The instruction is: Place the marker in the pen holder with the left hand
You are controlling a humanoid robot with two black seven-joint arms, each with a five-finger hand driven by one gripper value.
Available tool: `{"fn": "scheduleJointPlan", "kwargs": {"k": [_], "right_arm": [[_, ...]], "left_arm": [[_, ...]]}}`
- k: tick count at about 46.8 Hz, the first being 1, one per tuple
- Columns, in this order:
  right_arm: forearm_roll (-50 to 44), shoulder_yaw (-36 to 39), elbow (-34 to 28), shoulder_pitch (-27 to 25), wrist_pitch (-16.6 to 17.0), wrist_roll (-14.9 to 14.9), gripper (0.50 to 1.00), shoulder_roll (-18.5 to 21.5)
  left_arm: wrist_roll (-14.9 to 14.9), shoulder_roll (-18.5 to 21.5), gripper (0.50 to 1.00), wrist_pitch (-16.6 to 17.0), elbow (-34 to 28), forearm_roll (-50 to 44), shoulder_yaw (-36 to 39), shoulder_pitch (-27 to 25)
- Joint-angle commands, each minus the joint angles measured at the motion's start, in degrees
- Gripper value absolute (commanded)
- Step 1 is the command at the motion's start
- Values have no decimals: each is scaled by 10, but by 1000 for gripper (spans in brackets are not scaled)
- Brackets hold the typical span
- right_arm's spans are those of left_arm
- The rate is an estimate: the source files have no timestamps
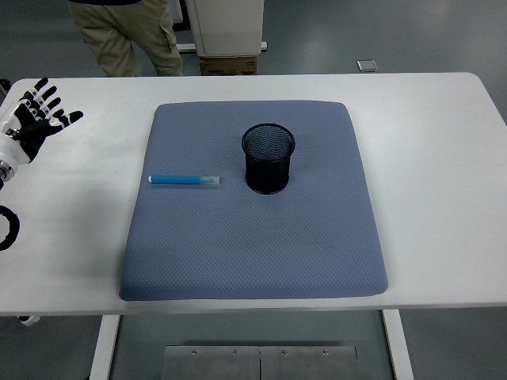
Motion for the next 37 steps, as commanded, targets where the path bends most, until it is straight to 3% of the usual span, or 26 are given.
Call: {"fn": "scheduleJointPlan", "kwargs": {"k": [1, 22, 24, 32, 37], "right_arm": [[0, 0, 0, 0, 0, 0, 1000, 0], [0, 0, 0, 0, 0, 0, 1000, 0], [0, 0, 1, 0, 0, 0, 1000, 0], [0, 0, 1, 0, 0, 0, 1000, 0], [0, 0, 0, 0, 0, 0, 1000, 0]], "left_arm": [[0, 0, 1000, -1, 0, 1, 0, 0], [3, 7, 1000, -9, 0, -2, -3, -3], [3, 11, 1000, -21, -1, 2, -3, -6], [-2, 19, 1000, -122, 0, -5, -3, -5], [-28, 15, 1000, -141, -1, -11, -8, 0]]}}
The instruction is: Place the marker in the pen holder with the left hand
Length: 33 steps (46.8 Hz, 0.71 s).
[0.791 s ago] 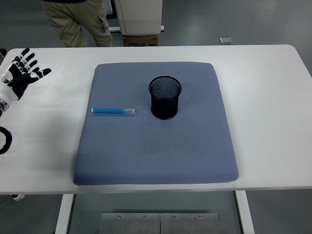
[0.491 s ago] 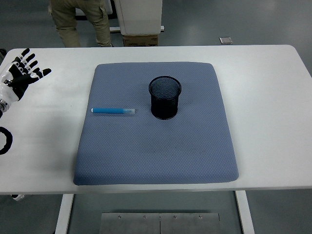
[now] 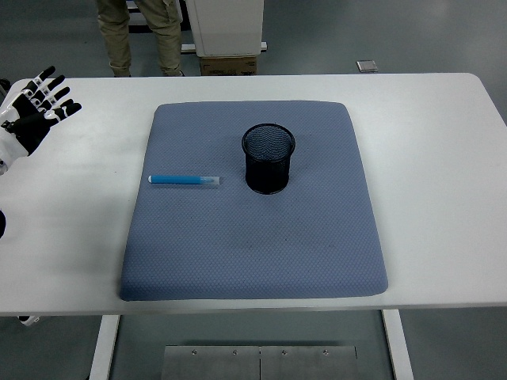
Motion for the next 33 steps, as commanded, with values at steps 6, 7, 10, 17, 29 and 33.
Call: {"fn": "scheduleJointPlan", "kwargs": {"k": [6, 7, 10, 17, 29, 33], "right_arm": [[0, 0, 0, 0, 0, 0, 1000, 0], [0, 0, 0, 0, 0, -1, 1000, 0], [0, 0, 0, 0, 0, 0, 1000, 0], [0, 0, 0, 0, 0, 0, 1000, 0], [0, 0, 0, 0, 0, 0, 1000, 0], [0, 0, 0, 0, 0, 0, 1000, 0]], "left_arm": [[-36, -19, 1000, -1, -1, -19, -6, 8], [-35, -18, 1000, 0, -1, -19, -6, 8], [-35, -14, 1000, 5, 0, -19, -5, 8], [-22, 14, 1000, 11, 0, -14, -5, -1], [58, 60, 1000, 12, 0, 13, 5, -41], [66, 60, 1000, 12, -3, 34, 15, -45]]}}
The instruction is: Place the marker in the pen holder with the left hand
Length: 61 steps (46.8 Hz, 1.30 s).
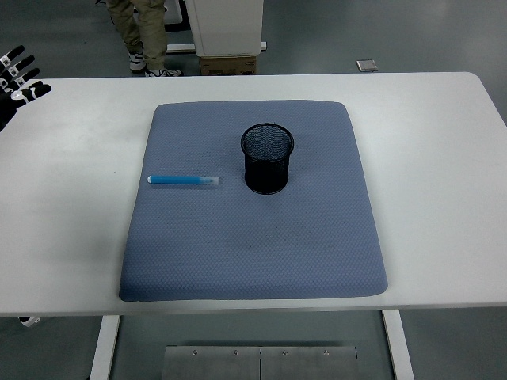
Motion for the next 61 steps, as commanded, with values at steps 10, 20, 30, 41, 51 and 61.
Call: {"fn": "scheduleJointPlan", "kwargs": {"k": [10, 20, 30, 41, 51, 61], "right_arm": [[0, 0, 0, 0, 0, 0, 1000, 0], [0, 0, 0, 0, 0, 0, 1000, 0], [0, 0, 0, 0, 0, 0, 1000, 0], [0, 0, 0, 0, 0, 0, 1000, 0], [1, 0, 0, 0, 0, 0, 1000, 0], [1, 0, 0, 0, 0, 0, 1000, 0]], "left_arm": [[12, 8, 1000, 1, -17, 29, 179, -113], [3, 0, 1000, 1, -28, 26, 352, -204], [-56, 0, 1000, 3, -81, 22, 418, -240], [-62, -44, 1000, 74, -143, 21, 573, -322], [-96, -66, 1000, 96, -171, 29, 605, -357], [-65, -148, 1000, 97, -172, 33, 714, -394]]}}
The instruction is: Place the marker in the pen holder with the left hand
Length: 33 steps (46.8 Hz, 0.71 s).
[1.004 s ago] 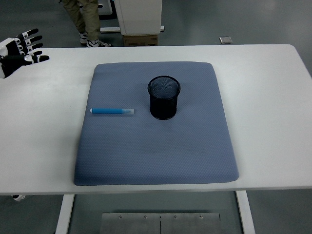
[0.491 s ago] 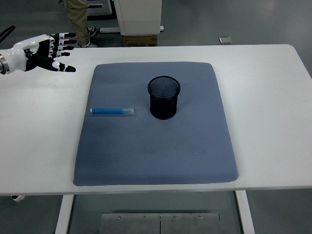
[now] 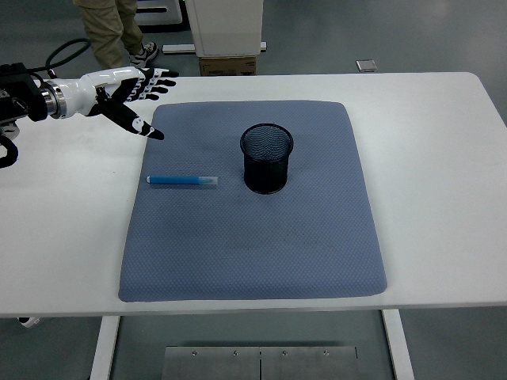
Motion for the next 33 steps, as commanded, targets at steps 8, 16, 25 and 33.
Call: {"fn": "scheduleJointPlan", "kwargs": {"k": [8, 16, 25, 33], "right_arm": [[-1, 0, 0, 0, 0, 0, 1000, 0], [-1, 0, 0, 0, 0, -1, 1000, 0], [-1, 0, 0, 0, 0, 0, 1000, 0], [-1, 0, 0, 0, 0, 0, 1000, 0]], "left_arm": [[86, -64, 1000, 6, -1, 43, 57, -22], [136, -89, 1000, 12, -5, 112, 60, -23], [158, -93, 1000, 31, -12, 141, 62, -38], [159, -93, 1000, 37, -12, 134, 62, -50]]}}
